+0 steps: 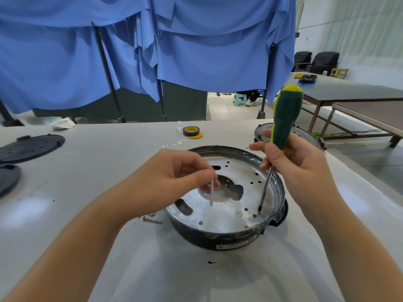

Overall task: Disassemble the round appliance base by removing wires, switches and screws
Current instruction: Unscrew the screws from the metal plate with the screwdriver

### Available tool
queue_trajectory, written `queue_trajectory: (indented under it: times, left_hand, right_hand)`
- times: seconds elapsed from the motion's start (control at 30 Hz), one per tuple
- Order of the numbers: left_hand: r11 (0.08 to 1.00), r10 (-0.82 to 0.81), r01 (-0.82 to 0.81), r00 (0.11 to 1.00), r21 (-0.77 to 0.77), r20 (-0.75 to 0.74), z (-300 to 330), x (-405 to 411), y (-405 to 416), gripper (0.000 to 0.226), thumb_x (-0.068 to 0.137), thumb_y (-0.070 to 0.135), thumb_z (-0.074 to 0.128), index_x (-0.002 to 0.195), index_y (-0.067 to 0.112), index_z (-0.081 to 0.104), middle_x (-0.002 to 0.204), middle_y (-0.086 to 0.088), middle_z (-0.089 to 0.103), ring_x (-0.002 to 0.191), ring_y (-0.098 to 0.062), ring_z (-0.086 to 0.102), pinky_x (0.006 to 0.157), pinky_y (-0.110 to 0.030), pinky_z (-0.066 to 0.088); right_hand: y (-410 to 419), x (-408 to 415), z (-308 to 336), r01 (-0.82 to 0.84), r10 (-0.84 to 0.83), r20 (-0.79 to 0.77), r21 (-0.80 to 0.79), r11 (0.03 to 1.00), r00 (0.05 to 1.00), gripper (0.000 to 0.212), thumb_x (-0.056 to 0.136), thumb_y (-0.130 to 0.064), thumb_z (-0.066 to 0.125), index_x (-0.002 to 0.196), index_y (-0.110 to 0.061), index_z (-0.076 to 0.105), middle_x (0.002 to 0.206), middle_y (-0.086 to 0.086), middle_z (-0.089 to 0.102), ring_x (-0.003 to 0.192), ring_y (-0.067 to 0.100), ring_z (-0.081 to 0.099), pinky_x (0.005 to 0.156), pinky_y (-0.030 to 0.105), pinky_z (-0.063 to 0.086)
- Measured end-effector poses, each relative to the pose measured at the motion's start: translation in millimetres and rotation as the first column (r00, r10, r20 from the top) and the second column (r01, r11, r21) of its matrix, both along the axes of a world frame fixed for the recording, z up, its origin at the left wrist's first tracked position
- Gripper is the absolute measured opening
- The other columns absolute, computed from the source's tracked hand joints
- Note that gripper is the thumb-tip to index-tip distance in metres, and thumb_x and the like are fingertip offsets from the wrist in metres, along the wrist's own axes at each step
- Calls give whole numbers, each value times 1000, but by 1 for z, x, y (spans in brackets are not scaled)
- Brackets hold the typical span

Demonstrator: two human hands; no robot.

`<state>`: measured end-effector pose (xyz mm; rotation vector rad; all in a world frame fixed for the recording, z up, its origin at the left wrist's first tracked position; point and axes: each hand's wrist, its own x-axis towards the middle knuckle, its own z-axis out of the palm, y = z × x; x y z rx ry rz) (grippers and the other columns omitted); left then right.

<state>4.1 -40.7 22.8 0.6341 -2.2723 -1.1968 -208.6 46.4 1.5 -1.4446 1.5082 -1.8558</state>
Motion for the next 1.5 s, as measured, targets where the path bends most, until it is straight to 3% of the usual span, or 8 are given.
queue_trajectory:
  times: [0.13, 0.43, 0.6, 0.83, 1.03, 1.23, 1.4, 1.5]
  left_hand:
    - [993, 113, -112, 994, 25, -1, -9, 25, -8, 19, 75, 40, 66, 80, 25, 75, 79, 4, 76, 71, -5, 71, 62, -8, 48]
    - [852, 518, -518, 855, 73, 26, -61, 71, -47, 16, 85, 18, 69, 70, 18, 75, 65, -1, 73, 53, -1, 62, 51, -7, 44]
    - [835, 549, -549, 827, -31, 119, -81, 73, -53, 16, 84, 17, 70, 68, 17, 73, 64, 5, 73, 56, -1, 64, 59, -14, 48]
    - [798, 598, -527, 751, -292, 279, -98, 65, -55, 19, 84, 33, 66, 65, 29, 65, 58, 9, 64, 52, -2, 55, 48, -16, 35]
    - [734, 642, -556, 755, -391, 132, -97, 61, -55, 12, 87, 30, 64, 76, 25, 67, 72, 5, 63, 66, -8, 55, 58, -22, 40]
    - [724, 513, -577, 817, -377, -264, -79, 49, -33, 11, 91, 20, 60, 82, 21, 66, 80, 13, 61, 76, -10, 59, 64, -15, 45]
    - [807, 334, -398, 917, -436, -218, -71, 31, 0, 31, 84, 55, 54, 88, 27, 67, 88, 19, 59, 92, -7, 57, 79, -20, 43]
    - [771, 252, -289, 957, -568, -144, -74, 21, 16, 45, 73, 70, 59, 87, 28, 67, 91, 21, 57, 92, -2, 54, 83, -22, 42]
  right_hand:
    - [0, 1, 0, -2, 2, 5, 3, 1000, 1000, 20, 92, -14, 54, 109, -21, 60, 93, -8, 73, 63, 5, 61, 68, 16, 52]
    - [0, 3, -1, 17, -17, -22, 6, 1000, 1000, 22, 93, -14, 53, 113, -16, 60, 92, -7, 74, 64, 7, 62, 70, 17, 54]
    - [0, 4, -1, 19, -19, -34, 5, 1000, 999, 22, 92, -14, 52, 113, -17, 60, 92, -9, 73, 64, 5, 63, 68, 15, 53]
    - [1, 6, 0, 16, -16, -18, -1, 1000, 1000, 24, 91, -14, 52, 114, -16, 60, 92, -7, 73, 63, 7, 65, 65, 15, 53]
    - [1, 8, 3, 6, -7, -20, -62, 998, 1000, 22, 91, -11, 53, 110, -19, 60, 89, -8, 73, 64, 7, 64, 66, 16, 54]
    - [1, 10, 23, 21, -37, -138, -118, 993, 990, 21, 93, -11, 52, 101, -30, 57, 82, -10, 68, 61, 8, 57, 64, 21, 55]
    - [8, 8, 24, -10, 76, -423, 155, 988, 903, 8, 89, -28, 55, 96, -33, 56, 83, 10, 60, 72, 24, 55, 69, 39, 52]
    - [14, 8, 12, -1, 221, -547, 374, 928, 807, 9, 91, -26, 57, 90, -34, 53, 76, -1, 59, 66, 17, 54, 64, 35, 51]
